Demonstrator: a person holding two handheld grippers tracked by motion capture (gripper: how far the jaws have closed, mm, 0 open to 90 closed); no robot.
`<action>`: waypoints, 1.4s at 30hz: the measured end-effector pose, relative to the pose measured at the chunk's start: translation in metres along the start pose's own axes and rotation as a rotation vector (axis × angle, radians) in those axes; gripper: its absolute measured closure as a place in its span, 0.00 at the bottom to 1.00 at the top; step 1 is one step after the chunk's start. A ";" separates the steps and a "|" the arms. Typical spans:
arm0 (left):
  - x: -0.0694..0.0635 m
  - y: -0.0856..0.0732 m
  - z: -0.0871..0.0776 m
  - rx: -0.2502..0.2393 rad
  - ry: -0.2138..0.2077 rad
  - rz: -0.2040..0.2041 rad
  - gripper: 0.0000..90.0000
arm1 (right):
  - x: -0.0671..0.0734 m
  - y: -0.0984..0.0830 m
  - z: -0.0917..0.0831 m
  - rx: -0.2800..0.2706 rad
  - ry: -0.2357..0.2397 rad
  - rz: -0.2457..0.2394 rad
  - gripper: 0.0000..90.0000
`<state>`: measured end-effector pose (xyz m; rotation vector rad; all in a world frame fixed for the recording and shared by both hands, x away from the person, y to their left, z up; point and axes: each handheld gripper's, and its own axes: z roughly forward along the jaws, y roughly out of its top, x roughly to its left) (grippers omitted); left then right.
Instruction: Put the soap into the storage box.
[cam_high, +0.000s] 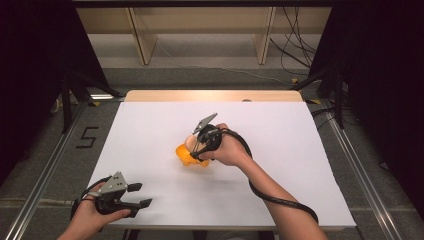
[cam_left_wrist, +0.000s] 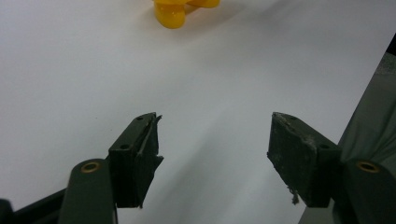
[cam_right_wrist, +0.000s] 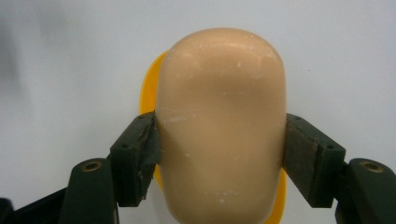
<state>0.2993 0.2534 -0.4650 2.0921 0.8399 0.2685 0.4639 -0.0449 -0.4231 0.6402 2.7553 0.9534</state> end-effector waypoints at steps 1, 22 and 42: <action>0.000 0.000 0.000 0.000 -0.001 -0.001 0.37 | 0.000 0.000 0.000 0.001 0.000 -0.002 0.37; 0.000 0.000 0.000 0.004 0.000 0.000 0.37 | 0.001 -0.002 0.006 0.010 0.014 0.022 0.37; 0.002 0.000 0.000 0.011 0.000 0.028 0.37 | 0.001 -0.002 0.006 0.007 0.026 0.022 0.36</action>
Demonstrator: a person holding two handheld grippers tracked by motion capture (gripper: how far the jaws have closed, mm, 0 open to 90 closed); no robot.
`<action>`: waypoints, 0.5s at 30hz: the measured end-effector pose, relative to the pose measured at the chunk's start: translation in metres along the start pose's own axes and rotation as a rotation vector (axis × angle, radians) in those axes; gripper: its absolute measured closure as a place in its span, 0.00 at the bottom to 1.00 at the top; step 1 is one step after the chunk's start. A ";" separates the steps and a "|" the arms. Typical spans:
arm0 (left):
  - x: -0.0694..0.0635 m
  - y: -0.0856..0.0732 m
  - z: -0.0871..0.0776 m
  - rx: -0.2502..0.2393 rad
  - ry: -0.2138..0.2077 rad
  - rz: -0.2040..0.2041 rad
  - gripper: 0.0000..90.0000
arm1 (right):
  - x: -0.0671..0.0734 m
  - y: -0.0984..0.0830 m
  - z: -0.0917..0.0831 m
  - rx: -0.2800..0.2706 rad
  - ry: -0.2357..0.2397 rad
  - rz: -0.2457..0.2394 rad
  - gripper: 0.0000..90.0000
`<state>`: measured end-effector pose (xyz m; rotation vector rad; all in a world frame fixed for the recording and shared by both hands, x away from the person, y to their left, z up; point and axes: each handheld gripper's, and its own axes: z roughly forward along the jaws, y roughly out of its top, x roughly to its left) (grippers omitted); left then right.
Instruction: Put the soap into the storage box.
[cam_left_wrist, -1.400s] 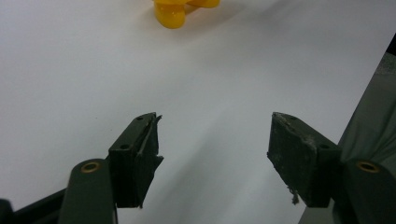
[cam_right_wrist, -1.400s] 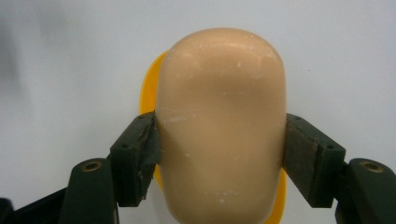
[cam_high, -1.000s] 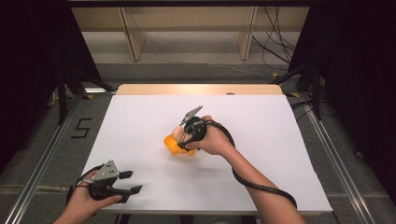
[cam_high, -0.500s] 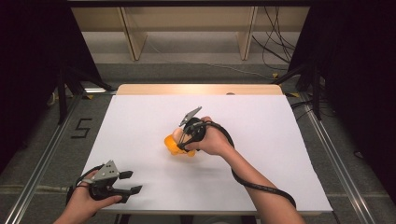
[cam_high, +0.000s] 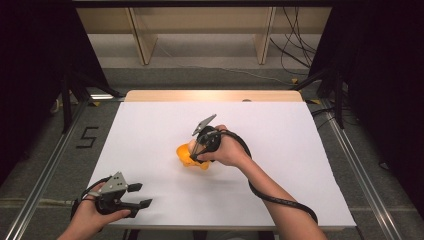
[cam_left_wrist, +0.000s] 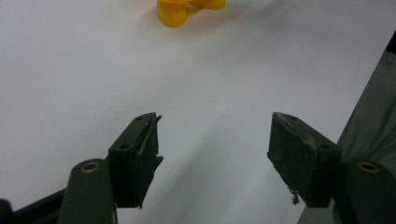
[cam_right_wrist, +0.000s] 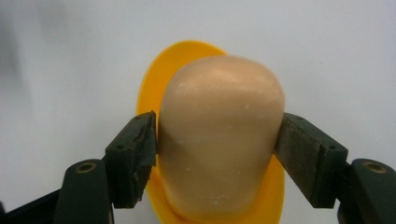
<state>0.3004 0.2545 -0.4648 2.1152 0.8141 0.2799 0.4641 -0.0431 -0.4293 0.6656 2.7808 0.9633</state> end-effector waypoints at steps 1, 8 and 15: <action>0.000 0.000 0.000 0.000 0.000 -0.001 0.37 | -0.001 0.002 -0.003 -0.035 0.002 0.014 0.35; -0.002 0.000 0.001 0.000 0.000 -0.023 0.37 | 0.000 0.004 -0.010 -0.039 -0.006 0.005 0.33; -0.002 -0.001 0.002 -0.008 -0.003 -0.028 0.37 | 0.002 -0.001 -0.017 -0.035 -0.003 0.001 0.33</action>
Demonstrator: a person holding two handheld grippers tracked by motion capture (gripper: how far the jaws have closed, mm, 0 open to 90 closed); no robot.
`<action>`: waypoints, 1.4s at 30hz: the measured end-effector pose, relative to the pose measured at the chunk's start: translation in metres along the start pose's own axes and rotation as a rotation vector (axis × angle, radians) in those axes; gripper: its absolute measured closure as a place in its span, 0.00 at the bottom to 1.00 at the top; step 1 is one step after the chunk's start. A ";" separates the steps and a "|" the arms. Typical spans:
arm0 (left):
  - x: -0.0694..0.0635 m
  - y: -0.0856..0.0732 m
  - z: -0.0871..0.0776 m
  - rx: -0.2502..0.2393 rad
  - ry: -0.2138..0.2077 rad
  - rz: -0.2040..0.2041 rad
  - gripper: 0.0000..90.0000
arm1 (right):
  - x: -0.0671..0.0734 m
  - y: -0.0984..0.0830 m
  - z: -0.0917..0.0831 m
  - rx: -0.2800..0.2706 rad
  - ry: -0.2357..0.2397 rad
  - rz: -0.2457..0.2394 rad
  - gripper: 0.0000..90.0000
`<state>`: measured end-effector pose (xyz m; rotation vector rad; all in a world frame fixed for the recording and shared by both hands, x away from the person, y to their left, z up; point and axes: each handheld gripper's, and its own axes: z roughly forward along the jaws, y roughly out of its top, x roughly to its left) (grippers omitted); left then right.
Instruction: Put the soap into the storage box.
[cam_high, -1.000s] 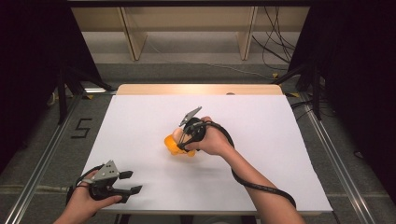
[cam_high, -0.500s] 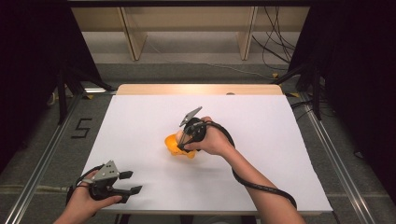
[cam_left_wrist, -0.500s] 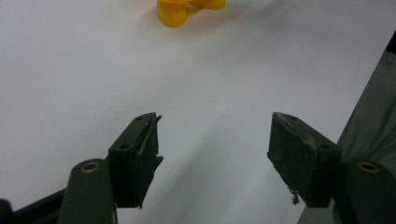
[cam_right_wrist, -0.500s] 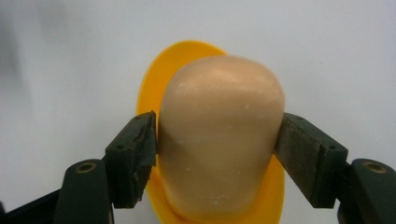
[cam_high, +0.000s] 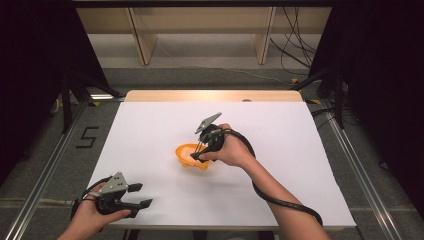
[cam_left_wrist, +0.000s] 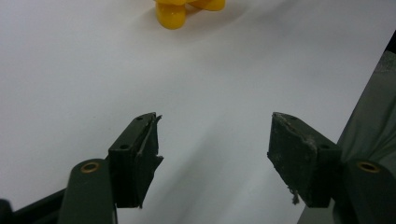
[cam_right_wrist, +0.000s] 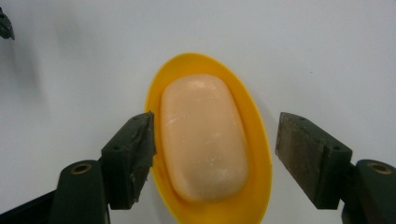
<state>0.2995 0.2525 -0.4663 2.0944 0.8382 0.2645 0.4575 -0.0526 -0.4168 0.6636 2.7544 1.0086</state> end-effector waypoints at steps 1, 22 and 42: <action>0.000 0.000 0.000 0.003 0.004 0.004 0.37 | 0.000 -0.002 -0.003 -0.002 -0.009 -0.012 0.33; 0.002 -0.001 0.000 0.010 0.015 0.017 0.37 | -0.006 -0.072 -0.056 -0.004 -0.075 0.108 0.33; 0.003 -0.003 0.003 0.024 0.016 -0.023 0.36 | -0.005 -0.150 -0.079 -0.028 -0.089 0.249 0.41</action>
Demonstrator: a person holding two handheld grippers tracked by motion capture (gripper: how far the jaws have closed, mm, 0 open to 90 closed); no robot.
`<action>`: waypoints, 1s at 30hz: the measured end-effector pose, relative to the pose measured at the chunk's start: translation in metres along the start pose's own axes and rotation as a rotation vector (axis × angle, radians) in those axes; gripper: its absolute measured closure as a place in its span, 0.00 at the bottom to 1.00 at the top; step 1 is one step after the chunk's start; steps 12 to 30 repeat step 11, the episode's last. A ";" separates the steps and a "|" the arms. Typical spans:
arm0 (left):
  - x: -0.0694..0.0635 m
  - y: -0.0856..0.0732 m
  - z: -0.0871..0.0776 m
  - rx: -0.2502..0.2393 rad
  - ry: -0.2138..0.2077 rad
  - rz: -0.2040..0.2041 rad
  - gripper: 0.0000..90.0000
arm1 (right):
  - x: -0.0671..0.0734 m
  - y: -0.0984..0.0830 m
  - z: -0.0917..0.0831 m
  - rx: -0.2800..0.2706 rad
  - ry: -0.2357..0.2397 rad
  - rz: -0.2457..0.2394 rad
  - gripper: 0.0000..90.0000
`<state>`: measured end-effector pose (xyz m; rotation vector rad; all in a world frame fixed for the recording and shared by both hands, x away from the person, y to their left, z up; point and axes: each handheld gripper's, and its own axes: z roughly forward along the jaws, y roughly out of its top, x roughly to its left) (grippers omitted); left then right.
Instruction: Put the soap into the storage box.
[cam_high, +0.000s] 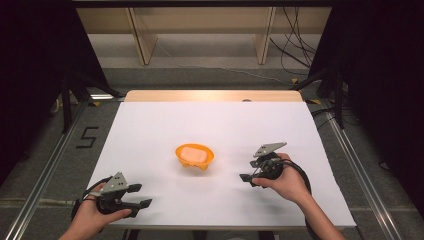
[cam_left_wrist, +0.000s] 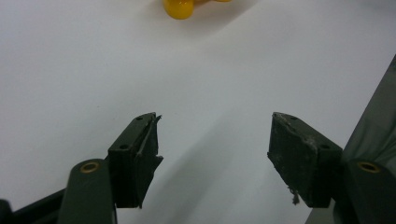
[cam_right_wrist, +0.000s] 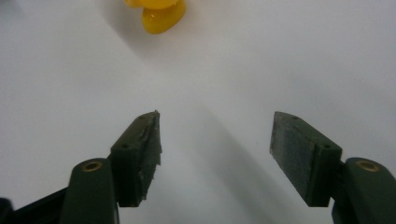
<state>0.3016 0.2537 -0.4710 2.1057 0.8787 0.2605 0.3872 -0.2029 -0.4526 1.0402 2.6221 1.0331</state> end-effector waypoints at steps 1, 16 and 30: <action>0.001 0.000 -0.001 0.013 0.002 0.010 0.36 | 0.000 -0.007 -0.001 -0.044 0.003 0.007 0.46; 0.001 0.001 -0.001 0.002 0.004 0.019 0.36 | 0.002 -0.018 -0.013 -0.084 0.027 0.105 0.70; 0.001 0.001 -0.001 0.002 0.004 0.019 0.36 | 0.002 -0.018 -0.013 -0.084 0.027 0.105 0.70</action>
